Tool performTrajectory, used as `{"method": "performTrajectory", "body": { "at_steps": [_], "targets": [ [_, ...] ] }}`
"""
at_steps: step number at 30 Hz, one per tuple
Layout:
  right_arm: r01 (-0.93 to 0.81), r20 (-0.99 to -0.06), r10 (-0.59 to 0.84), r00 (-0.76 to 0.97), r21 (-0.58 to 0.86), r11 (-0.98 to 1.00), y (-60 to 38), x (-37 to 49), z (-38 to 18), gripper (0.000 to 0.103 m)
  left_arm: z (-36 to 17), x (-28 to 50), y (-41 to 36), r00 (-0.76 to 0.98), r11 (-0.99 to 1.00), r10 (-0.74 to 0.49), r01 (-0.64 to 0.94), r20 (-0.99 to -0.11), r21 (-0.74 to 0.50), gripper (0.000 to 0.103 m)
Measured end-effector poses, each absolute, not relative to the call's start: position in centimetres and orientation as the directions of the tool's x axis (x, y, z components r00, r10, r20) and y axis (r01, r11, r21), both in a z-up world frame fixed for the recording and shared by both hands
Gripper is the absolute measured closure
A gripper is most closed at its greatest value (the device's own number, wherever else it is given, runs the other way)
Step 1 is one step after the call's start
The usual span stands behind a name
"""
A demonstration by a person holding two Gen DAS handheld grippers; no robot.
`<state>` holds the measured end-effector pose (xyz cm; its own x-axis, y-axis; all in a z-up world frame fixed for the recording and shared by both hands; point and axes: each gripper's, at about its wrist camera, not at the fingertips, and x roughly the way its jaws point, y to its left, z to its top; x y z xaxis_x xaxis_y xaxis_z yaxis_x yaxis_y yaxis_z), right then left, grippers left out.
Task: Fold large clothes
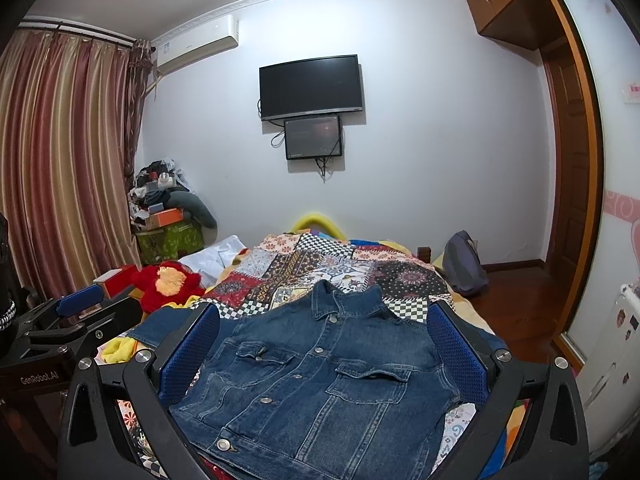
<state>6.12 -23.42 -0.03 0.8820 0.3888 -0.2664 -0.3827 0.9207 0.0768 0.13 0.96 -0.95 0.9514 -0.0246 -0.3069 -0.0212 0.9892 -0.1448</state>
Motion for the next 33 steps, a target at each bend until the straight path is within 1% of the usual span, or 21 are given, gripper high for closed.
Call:
{"method": "performTrajectory", "body": {
  "at_steps": [10,15,20,24,28,30,33],
  "targets": [
    [-0.367,-0.281,0.372,0.884,0.075,0.927,-23.0,6.8,-0.5,0.000,-1.1,0.3,0.9,0.952,0.991,-0.021,-0.020,-0.304,-0.133,0.000],
    [-0.341,-0.326,0.345,0.880,0.071,0.937,-22.1,8.3,-1.5,0.000,-1.2,0.8,2.1,0.958,0.994,0.028,-0.056,-0.285,-0.090,0.000],
    [-0.313,-0.379,0.304,0.874,0.040,0.949,-20.8,10.7,-2.9,0.000,-2.1,2.4,5.4,0.953,0.989,0.110,-0.133,-0.282,-0.062,0.000],
    [-0.291,-0.421,0.265,0.867,0.002,0.957,-19.3,13.5,-4.4,0.000,-3.8,4.4,9.4,0.930,0.975,0.182,-0.212,-0.320,-0.062,0.000],
    [-0.285,-0.473,0.245,0.846,-0.014,0.958,-17.9,16.4,-6.0,0.000,-6.3,6.5,13.5,0.882,0.944,0.294,-0.329,-0.369,-0.034,0.000],
    [-0.298,-0.505,0.247,0.827,-0.022,0.954,-17.2,18.1,-6.7,0.000,-7.6,7.6,15.7,0.855,0.933,0.315,-0.359,-0.413,-0.033,0.000],
    [-0.307,-0.546,0.246,0.801,-0.022,0.951,-16.1,20.6,-7.4,0.000,-9.8,9.0,19.3,0.825,0.917,0.312,-0.391,-0.472,-0.076,0.000]
  ]
}}
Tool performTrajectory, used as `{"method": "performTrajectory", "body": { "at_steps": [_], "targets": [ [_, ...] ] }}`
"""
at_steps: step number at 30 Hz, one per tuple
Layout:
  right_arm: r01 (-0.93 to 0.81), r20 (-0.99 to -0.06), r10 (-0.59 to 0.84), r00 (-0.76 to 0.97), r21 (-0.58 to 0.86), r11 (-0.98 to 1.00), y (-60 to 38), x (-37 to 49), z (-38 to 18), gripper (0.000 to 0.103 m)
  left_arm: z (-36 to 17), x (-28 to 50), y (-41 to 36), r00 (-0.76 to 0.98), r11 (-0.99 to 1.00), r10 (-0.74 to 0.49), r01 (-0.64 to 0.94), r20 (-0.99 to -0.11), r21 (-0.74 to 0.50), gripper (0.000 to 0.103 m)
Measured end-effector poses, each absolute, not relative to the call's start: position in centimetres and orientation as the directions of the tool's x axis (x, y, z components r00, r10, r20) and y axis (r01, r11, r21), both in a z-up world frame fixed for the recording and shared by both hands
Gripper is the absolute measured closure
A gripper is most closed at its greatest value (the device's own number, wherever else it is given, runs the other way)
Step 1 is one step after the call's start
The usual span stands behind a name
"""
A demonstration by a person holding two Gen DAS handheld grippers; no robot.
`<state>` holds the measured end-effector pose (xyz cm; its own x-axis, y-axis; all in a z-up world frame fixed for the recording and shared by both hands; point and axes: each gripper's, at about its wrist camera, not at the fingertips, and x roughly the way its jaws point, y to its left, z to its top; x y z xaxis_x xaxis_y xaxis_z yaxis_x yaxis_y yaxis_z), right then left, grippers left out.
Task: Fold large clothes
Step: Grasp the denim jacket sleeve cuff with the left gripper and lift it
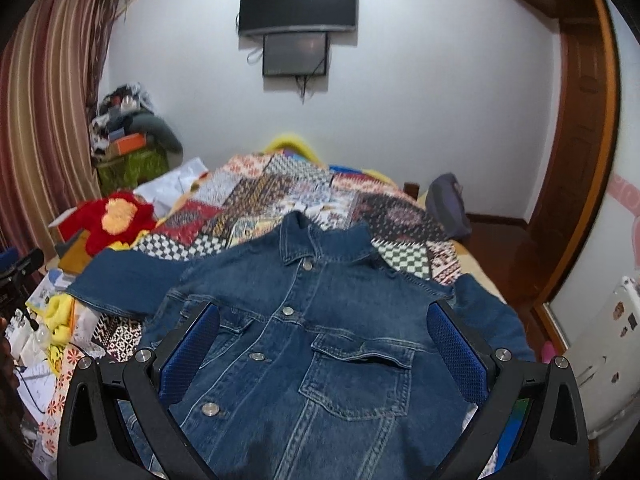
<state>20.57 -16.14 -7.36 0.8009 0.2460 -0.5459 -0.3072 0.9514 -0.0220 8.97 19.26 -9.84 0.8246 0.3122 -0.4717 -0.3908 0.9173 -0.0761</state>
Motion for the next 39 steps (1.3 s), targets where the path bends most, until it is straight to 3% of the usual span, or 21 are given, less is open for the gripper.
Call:
{"method": "performTrajectory", "body": {
  "at_steps": [7,13,17,27,31,33,35,37,39],
  "targets": [
    [-0.340,-0.580,0.290,0.761,0.025,0.940,-13.9,26.4,-8.4,0.000,-16.1,11.9,26.8,0.730,0.849,0.190,-0.458,-0.657,-0.263,0.000],
    [-0.349,-0.642,0.267,0.719,-0.001,0.937,-11.2,30.5,-10.9,0.000,-20.9,13.5,31.0,0.655,0.771,0.067,-0.513,-0.753,-0.377,0.000],
    [-0.387,-0.724,0.305,0.619,0.057,0.920,-9.6,33.0,-13.9,0.000,-23.4,13.9,33.5,0.682,0.685,-0.019,-0.524,-0.731,-0.506,0.001],
    [-0.373,-0.797,0.377,0.471,0.207,0.904,-8.4,35.5,-18.2,0.000,-26.2,15.3,39.3,0.736,0.526,-0.082,-0.541,-0.672,-0.656,0.028],
    [-0.348,-0.799,0.383,0.463,0.233,0.908,-8.8,36.0,-18.6,0.000,-26.2,16.0,39.8,0.723,0.536,-0.045,-0.565,-0.689,-0.628,0.039],
    [-0.340,-0.800,0.394,0.453,0.254,0.906,-9.0,36.1,-18.6,0.000,-26.0,16.2,39.8,0.699,0.553,-0.001,-0.596,-0.715,-0.583,0.055],
    [-0.329,-0.801,0.402,0.443,0.272,0.904,-9.2,36.2,-18.6,0.000,-25.4,16.8,39.0,0.622,0.600,0.120,-0.666,-0.774,-0.443,0.077],
    [-0.323,-0.799,0.409,0.440,0.284,0.903,-9.4,36.2,-18.5,0.000,-24.5,17.2,37.7,0.588,0.642,0.203,-0.684,-0.783,-0.346,0.079],
    [-0.318,-0.792,0.419,0.444,0.298,0.900,-9.8,36.0,-17.9,0.000,-23.2,17.8,35.9,0.547,0.693,0.309,-0.690,-0.778,-0.209,0.089]
  ]
}}
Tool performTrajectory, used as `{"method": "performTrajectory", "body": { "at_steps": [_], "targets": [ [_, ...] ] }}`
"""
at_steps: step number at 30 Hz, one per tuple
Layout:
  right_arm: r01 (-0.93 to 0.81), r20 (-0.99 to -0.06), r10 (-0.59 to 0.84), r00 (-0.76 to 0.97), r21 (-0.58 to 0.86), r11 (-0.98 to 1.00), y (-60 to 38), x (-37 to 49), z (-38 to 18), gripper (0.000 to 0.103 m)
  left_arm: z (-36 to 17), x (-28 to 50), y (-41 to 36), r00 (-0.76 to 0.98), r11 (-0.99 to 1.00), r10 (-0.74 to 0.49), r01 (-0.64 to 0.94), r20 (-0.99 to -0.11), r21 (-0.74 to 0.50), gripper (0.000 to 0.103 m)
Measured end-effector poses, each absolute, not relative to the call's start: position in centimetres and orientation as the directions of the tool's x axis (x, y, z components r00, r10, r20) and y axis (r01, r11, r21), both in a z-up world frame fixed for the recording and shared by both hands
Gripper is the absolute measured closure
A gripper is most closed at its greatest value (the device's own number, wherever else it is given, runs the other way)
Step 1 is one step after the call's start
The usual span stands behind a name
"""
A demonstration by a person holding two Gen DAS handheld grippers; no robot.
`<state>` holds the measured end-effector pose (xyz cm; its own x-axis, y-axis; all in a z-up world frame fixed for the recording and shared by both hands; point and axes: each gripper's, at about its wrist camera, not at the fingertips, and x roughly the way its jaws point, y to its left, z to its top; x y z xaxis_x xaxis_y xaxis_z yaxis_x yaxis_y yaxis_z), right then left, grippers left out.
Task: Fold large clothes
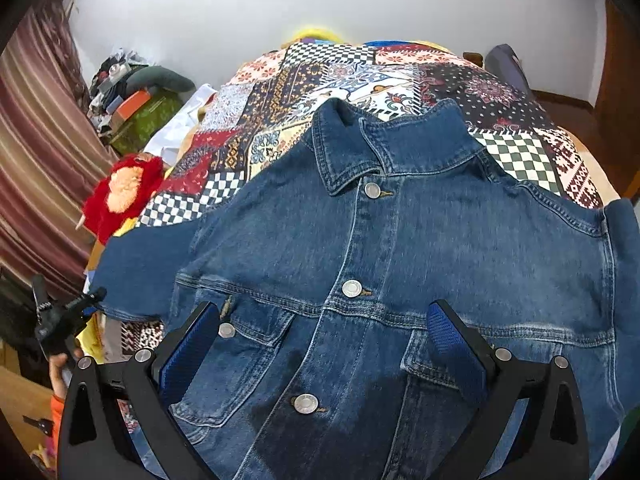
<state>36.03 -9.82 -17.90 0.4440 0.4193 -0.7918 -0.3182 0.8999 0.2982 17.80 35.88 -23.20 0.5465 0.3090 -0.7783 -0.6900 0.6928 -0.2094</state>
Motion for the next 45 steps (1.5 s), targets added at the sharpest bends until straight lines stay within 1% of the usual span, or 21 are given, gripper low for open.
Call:
{"method": "performTrajectory", "body": {
  "at_steps": [2,6,9,10,13,17,20,23,24,26,28,29,30,31,32,33,35,37,39,41,45],
  "targets": [
    [-0.318,-0.779,0.427,0.459,0.305,0.898,-10.3,35.7,-17.2,0.000,-21.3,18.2,34.1,0.549,0.730,0.374,-0.672,-0.748,-0.128,0.091],
    [-0.329,-0.757,0.431,0.490,0.298,0.896,-11.4,34.9,-15.5,0.000,-16.6,18.9,31.3,0.648,0.795,0.372,-0.592,-0.664,-0.132,0.093],
    [-0.319,-0.740,0.436,0.512,0.308,0.896,-12.6,34.2,-14.6,0.000,-13.7,20.3,27.9,0.692,0.849,0.397,-0.527,-0.602,-0.046,0.093],
    [-0.314,-0.735,0.441,0.515,0.318,0.895,-13.1,34.0,-14.4,0.000,-13.2,20.8,26.7,0.708,0.866,0.382,-0.499,-0.594,-0.038,0.093],
    [-0.299,-0.718,0.456,0.526,0.346,0.889,-14.6,33.4,-13.9,0.000,-13.2,23.1,23.5,0.738,0.911,0.290,-0.408,-0.609,-0.060,0.093],
    [-0.290,-0.706,0.459,0.540,0.356,0.888,-16.5,32.7,-13.3,0.000,-14.7,25.4,19.2,0.749,0.955,0.100,-0.257,-0.656,-0.148,0.093],
    [-0.281,-0.702,0.453,0.550,0.355,0.892,-17.8,32.3,-13.0,0.000,-17.2,27.3,15.9,0.697,0.957,-0.088,-0.138,-0.712,-0.253,0.093],
    [-0.263,-0.698,0.447,0.559,0.362,0.894,-19.4,31.9,-12.9,0.000,-20.7,29.0,12.9,0.577,0.932,-0.255,-0.067,-0.776,-0.357,0.093],
    [-0.256,-0.696,0.446,0.563,0.366,0.895,-20.0,31.7,-12.8,0.000,-21.6,29.2,12.1,0.550,0.931,-0.269,-0.062,-0.791,-0.359,0.093],
    [-0.243,-0.692,0.443,0.570,0.373,0.896,-21.0,31.4,-12.8,0.000,-22.4,29.0,10.6,0.542,0.953,-0.222,-0.054,-0.810,-0.297,0.093],
    [-0.233,-0.689,0.439,0.576,0.377,0.896,-21.7,31.3,-12.7,0.000,-21.9,28.5,10.3,0.546,0.963,-0.203,-0.040,-0.813,-0.267,0.089],
    [-0.229,-0.688,0.437,0.579,0.378,0.897,-22.1,31.2,-12.8,0.000,-21.8,28.3,10.3,0.543,0.960,-0.215,-0.036,-0.812,-0.278,0.081],
    [-0.225,-0.688,0.435,0.581,0.378,0.898,-22.3,31.2,-12.8,0.000,-21.5,27.9,10.6,0.537,0.951,-0.241,-0.035,-0.808,-0.306,0.069],
    [-0.220,-0.689,0.432,0.582,0.378,0.899,-22.5,31.3,-12.8,0.000,-21.3,27.5,11.0,0.534,0.940,-0.267,-0.039,-0.802,-0.339,0.063],
    [-0.216,-0.690,0.429,0.582,0.378,0.900,-22.7,31.4,-12.8,0.000,-21.1,26.9,11.6,0.539,0.929,-0.285,-0.050,-0.793,-0.368,0.054],
    [-0.213,-0.691,0.428,0.582,0.379,0.901,-22.7,31.4,-12.9,0.000,-20.9,26.3,11.7,0.548,0.922,-0.287,-0.065,-0.786,-0.382,0.049],
    [-0.207,-0.690,0.431,0.582,0.387,0.899,-22.7,31.6,-13.0,0.000,-20.3,24.9,13.7,0.576,0.907,-0.274,-0.111,-0.770,-0.406,0.049],
    [-0.205,-0.691,0.433,0.579,0.391,0.897,-22.5,31.8,-13.2,0.000,-20.0,23.7,15.6,0.598,0.887,-0.249,-0.175,-0.762,-0.428,0.041],
    [-0.209,-0.694,0.438,0.572,0.392,0.896,-22.0,32.1,-13.4,0.000,-20.3,22.4,18.2,0.617,0.845,-0.241,-0.245,-0.749,-0.474,0.025],
    [-0.217,-0.697,0.441,0.565,0.389,0.895,-21.4,32.3,-13.6,0.000,-21.3,21.1,20.9,0.630,0.786,-0.278,-0.284,-0.725,-0.549,0.021],
    [-0.232,-0.711,0.444,0.545,0.381,0.895,-19.9,32.7,-14.2,0.000,-25.6,19.3,25.1,0.619,0.630,-0.345,-0.405,-0.706,-0.663,0.021]
  ]
}}
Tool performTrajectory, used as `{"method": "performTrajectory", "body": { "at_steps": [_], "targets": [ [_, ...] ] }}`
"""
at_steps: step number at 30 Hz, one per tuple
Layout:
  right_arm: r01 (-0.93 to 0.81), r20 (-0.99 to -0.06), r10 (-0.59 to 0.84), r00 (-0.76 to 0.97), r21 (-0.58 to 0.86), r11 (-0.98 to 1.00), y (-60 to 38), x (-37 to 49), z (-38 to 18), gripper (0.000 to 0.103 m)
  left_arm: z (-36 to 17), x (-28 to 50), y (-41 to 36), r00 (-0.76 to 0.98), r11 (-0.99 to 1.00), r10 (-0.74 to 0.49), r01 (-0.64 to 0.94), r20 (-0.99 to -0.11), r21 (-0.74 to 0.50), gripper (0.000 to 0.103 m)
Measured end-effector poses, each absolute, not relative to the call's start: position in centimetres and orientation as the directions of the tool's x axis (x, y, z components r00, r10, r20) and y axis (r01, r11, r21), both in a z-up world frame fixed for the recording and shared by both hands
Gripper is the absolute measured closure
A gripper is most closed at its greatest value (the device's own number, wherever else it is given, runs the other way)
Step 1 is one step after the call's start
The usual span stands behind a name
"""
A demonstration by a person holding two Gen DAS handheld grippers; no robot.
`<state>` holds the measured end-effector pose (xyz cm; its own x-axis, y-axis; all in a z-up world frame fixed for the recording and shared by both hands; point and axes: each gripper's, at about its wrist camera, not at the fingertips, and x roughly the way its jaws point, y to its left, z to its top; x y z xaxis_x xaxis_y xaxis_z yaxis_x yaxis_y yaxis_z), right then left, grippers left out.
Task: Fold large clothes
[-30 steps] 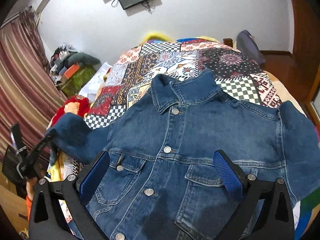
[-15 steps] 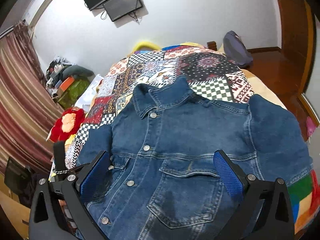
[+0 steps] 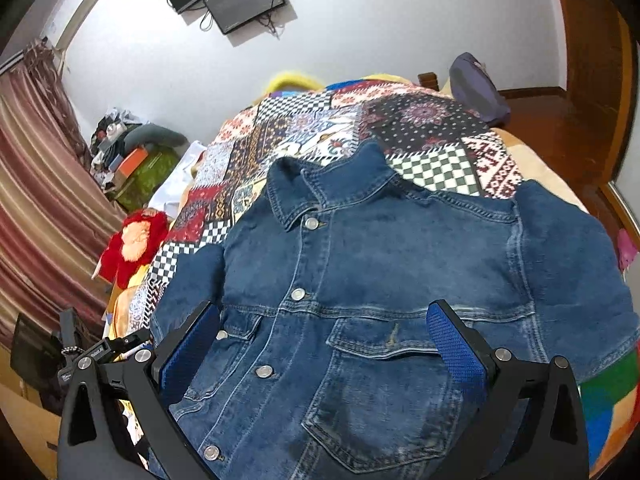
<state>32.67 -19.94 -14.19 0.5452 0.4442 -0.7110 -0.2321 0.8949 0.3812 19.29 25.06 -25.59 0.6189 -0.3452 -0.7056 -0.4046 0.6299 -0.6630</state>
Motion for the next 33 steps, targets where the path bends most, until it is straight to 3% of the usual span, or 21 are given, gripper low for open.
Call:
{"method": "performTrajectory", "body": {
  "at_steps": [5,11,13,15,19,21,25,33],
  "targets": [
    [-0.247,-0.730,0.437,0.525,0.361,0.899,-18.3,33.0,-15.0,0.000,-30.6,18.8,27.6,0.649,0.377,-0.474,-0.461,-0.595,-0.803,0.021],
    [-0.239,-0.744,0.431,0.511,0.359,0.902,-17.7,33.6,-15.5,0.000,-32.1,21.4,29.1,0.667,0.339,-0.445,-0.493,-0.598,-0.801,0.023],
    [-0.241,-0.748,0.424,0.511,0.349,0.906,-17.7,33.7,-15.6,0.000,-31.3,23.2,29.4,0.635,0.456,-0.396,-0.491,-0.663,-0.742,0.045],
    [-0.242,-0.753,0.410,0.514,0.331,0.912,-17.5,33.6,-15.5,0.000,-30.3,24.8,29.4,0.562,0.611,-0.317,-0.496,-0.764,-0.618,0.077],
    [-0.253,-0.746,0.417,0.519,0.332,0.909,-17.7,33.3,-15.2,0.000,-26.0,26.5,27.8,0.503,0.815,-0.099,-0.455,-0.859,-0.360,0.084],
    [-0.252,-0.744,0.405,0.532,0.317,0.914,-18.0,33.1,-14.9,0.000,-22.5,26.7,26.2,0.549,0.882,-0.022,-0.383,-0.836,-0.274,0.084],
    [-0.238,-0.750,0.336,0.570,0.241,0.941,-18.9,32.8,-14.3,0.000,-15.3,27.3,23.6,0.682,0.924,-0.011,-0.274,-0.731,-0.269,0.084],
    [-0.226,-0.713,0.299,0.634,0.199,0.954,-22.2,31.8,-12.4,0.000,-3.7,30.5,15.6,0.844,0.965,-0.118,-0.027,-0.522,-0.262,0.085]
  ]
}}
